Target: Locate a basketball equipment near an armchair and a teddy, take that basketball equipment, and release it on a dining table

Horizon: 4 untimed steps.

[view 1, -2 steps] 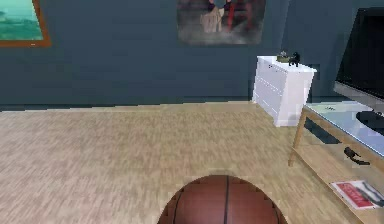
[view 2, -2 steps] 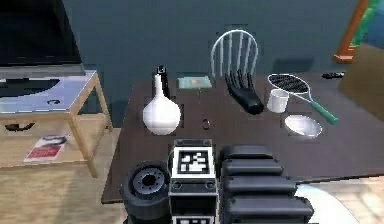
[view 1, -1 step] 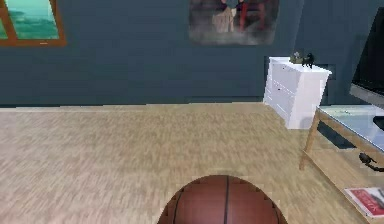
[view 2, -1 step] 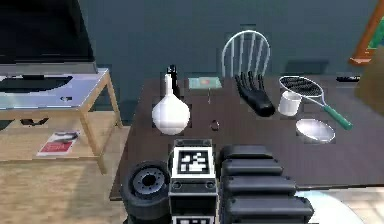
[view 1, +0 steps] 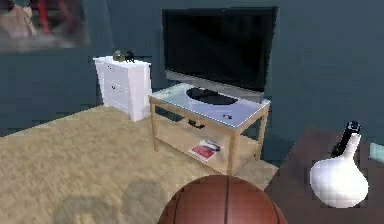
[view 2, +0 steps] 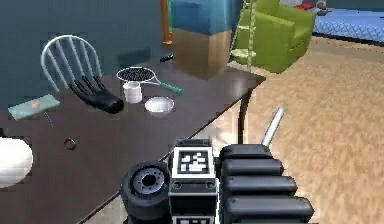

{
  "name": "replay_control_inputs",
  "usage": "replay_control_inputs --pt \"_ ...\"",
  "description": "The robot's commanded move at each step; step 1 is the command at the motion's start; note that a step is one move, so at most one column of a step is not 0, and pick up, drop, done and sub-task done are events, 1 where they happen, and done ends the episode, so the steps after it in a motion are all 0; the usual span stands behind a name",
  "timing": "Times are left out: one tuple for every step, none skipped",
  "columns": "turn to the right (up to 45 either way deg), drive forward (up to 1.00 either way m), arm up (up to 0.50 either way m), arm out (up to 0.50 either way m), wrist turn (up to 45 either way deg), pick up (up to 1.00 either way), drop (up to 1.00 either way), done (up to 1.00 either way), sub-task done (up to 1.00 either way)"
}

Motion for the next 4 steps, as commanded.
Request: replay_control_inputs --pt "45.0 0.00 0.00 0.00 0.0 0.00 0.00 0.00 0.00" --pt "21.0 0.00 0.00 0.00 0.0 0.00 0.00 0.00 0.00" --pt "-45.0 0.00 0.00 0.00 0.0 0.00 0.00 0.00 0.00" --pt "-45.0 0.00 0.00 0.00 0.0 0.00 0.00 0.00 0.00"
